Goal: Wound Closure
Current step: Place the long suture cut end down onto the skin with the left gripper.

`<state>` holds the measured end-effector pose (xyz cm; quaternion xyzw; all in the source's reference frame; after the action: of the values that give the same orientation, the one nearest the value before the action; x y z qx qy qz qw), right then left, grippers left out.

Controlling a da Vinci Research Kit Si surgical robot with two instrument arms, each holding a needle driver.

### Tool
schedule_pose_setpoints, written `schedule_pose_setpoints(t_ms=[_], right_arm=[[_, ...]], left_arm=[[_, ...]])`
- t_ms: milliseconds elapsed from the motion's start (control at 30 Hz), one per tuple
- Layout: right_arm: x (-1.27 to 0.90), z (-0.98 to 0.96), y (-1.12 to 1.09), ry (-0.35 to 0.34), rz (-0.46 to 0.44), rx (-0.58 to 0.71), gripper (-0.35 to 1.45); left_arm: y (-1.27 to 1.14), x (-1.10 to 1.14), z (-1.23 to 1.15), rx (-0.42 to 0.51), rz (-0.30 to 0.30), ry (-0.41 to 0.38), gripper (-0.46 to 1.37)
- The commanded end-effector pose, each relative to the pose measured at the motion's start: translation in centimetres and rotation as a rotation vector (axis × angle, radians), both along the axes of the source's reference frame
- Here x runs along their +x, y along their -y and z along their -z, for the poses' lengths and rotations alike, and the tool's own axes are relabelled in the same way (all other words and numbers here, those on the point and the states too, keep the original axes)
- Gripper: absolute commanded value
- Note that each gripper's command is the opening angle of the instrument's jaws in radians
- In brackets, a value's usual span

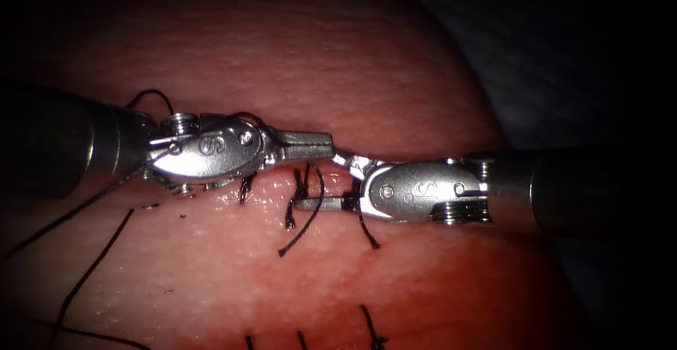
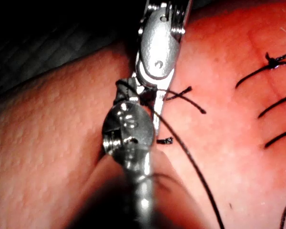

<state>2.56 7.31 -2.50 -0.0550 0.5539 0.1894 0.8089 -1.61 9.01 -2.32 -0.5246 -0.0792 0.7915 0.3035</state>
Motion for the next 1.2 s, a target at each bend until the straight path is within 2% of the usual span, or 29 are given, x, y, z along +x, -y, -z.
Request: schedule_pose_setpoints(t_ms=[33, 267, 433, 633, 767, 900, 1067, 1100, 1167, 1200], right_arm=[[-0.01, 0.01, 0.01, -0.001, 0.003, 0.001, 1.12], [-0.07, 0.06, 0.01, -0.003, 0.014, 0.009, 1.13], [-0.15, 0.15, 0.03, -0.002, 0.034, 0.024, 1.14], [-0.27, 0.24, 0.03, -0.007, 0.044, 0.032, 1.13], [-0.33, 0.24, 0.02, -0.006, 0.047, 0.032, 1.13], [-0.39, 0.24, 0.03, 0.009, 0.051, 0.037, 1.13], [-0.53, 0.25, 0.04, 0.026, 0.058, 0.041, 1.13], [-0.55, 0.25, 0.04, 0.03, 0.057, 0.04, 1.13], [-0.58, 0.25, 0.04, 0.032, 0.06, 0.041, 1.13], [-0.59, 0.25, 0.04, 0.03, 0.058, 0.046, 1.13]], left_arm=[[-0.01, 0.0, -0.01, 0.0, 0.0, 0.004, -0.35], [-0.12, 0.05, -0.07, -0.016, 0.025, 0.02, -0.35], [-0.32, 0.12, -0.21, -0.052, 0.052, 0.03, -0.35], [-0.64, 0.27, -0.54, -0.108, 0.081, 0.059, -0.35], [-0.8, 0.35, -0.79, -0.12, 0.078, 0.055, -0.35], [-0.89, 0.42, -1.0, -0.131, 0.079, 0.055, -0.35], [-0.93, 0.53, -1.4, -0.11, 0.069, 0.056, -0.35], [-0.92, 0.54, -1.48, -0.109, 0.072, 0.058, -0.3], [-0.89, 0.56, -1.63, -0.089, 0.081, 0.063, 0.11], [-0.85, 0.57, -1.76, -0.067, 0.091, 0.068, 0.42]])
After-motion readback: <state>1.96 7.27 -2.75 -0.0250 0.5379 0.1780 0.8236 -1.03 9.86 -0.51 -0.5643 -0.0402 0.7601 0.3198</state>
